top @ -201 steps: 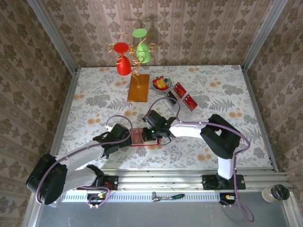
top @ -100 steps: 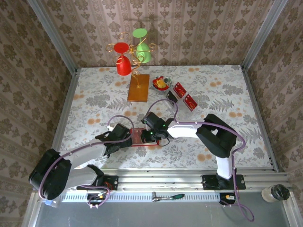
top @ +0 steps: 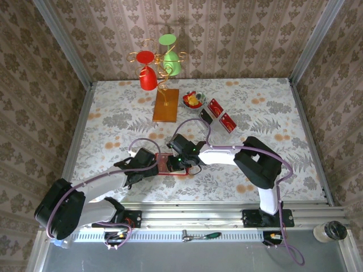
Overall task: Put the credit cards into the card holder
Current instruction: Insert the credit card into the card slot, then move the card holder to the bottom-center of the table.
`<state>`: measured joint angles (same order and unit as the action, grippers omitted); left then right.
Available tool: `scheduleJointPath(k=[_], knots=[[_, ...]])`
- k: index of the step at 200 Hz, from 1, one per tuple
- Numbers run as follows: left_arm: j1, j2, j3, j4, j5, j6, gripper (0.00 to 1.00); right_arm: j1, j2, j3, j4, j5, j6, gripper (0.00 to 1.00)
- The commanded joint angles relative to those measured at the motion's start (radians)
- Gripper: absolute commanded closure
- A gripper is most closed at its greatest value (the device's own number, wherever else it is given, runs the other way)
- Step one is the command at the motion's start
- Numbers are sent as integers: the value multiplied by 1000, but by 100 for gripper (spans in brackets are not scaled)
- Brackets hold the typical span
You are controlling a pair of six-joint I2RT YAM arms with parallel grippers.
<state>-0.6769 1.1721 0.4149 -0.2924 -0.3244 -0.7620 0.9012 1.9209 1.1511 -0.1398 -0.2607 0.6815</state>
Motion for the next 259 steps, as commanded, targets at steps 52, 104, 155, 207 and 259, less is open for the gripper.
scheduleJointPath(k=[52,104,155,207,259], knots=[[16,-42,81,-35,21,60,0,-31,-273,-3,-223,259,-85,43],[23,-45,123,-33,22,120,0,-102,-385,-101,-214,309,-71,29],[24,-42,145,14,57,162,0,-146,-437,-217,-151,287,-15,8],[27,0,150,76,115,148,0,-146,-375,-257,-91,192,-3,19],[27,21,157,95,137,135,0,-146,-269,-247,-35,143,1,31]])
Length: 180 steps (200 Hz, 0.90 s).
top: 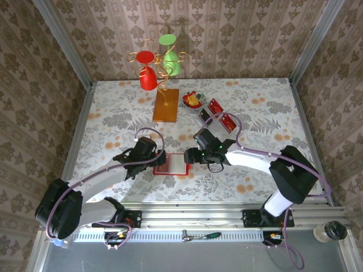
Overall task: Put the credit cards into the card holder
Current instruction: Move the card holder to the bottom-center of the table.
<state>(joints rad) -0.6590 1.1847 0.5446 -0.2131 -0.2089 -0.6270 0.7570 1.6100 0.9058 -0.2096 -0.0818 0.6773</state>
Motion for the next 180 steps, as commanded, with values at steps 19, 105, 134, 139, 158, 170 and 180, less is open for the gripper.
scheduleJointPath(k=[19,105,134,139,158,170,180], knots=[[9,9,28,17,23,-4,0,-3,66,8,37,-34,-1,41],[-14,37,-3,107,93,-35,0,-81,-6,-72,21,-39,-63,95],[-44,66,-9,166,107,-55,0,-110,-25,-105,33,-65,-77,95],[-50,72,-11,181,111,-59,0,-113,-25,-107,29,-67,-80,95],[-66,98,-15,231,123,-72,0,-116,-24,-116,30,-70,-85,95],[-71,116,-17,261,133,-83,0,-117,-24,-121,34,-70,-85,95],[-74,133,-15,274,137,-87,0,-119,-23,-124,37,-72,-84,95]])
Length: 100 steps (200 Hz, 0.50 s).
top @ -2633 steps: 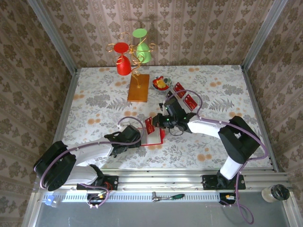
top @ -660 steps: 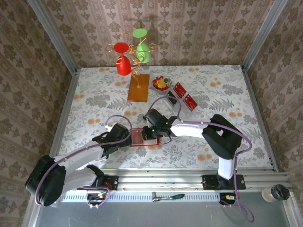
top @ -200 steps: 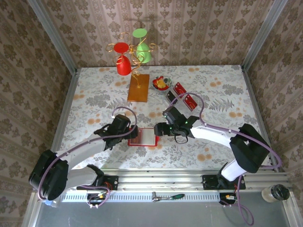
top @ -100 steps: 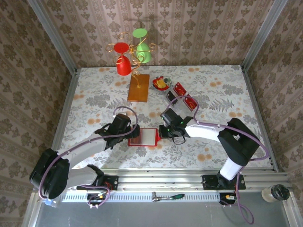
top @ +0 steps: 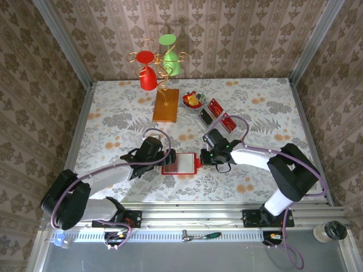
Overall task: Put the credit cards into the card holder
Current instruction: Move the card holder to the bottom-center of the table.
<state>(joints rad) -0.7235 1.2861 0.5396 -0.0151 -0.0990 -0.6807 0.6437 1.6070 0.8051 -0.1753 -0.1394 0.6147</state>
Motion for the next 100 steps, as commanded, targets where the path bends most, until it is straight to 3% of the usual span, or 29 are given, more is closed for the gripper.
scheduleJointPath(k=[1,100], knots=[[-11,33,-9,78,27,-34,0,-6,-20,-22,3,-14,-20,95],[-35,125,11,131,38,-38,0,-9,7,-17,28,-39,1,95]])
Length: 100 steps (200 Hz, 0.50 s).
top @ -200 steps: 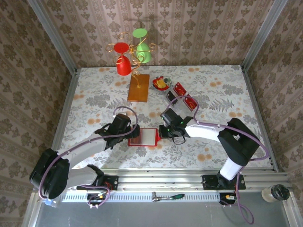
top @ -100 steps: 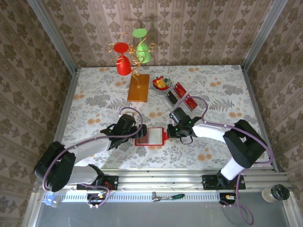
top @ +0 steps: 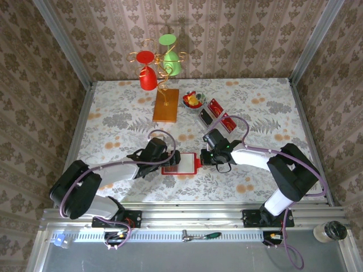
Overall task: Put the credit cards into the card holder
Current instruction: Move the card holder to the bottom-center of the table.
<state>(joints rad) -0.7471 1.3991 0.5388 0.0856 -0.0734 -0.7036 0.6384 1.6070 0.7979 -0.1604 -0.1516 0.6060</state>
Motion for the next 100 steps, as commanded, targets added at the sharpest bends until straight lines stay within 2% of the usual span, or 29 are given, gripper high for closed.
scheduleJointPath(k=[1,100], knots=[[-12,13,13,31,12,-15,0,-3,7,-9,14,-26,10,95],[-33,70,42,52,20,-19,0,-3,26,-11,41,-52,30,96]])
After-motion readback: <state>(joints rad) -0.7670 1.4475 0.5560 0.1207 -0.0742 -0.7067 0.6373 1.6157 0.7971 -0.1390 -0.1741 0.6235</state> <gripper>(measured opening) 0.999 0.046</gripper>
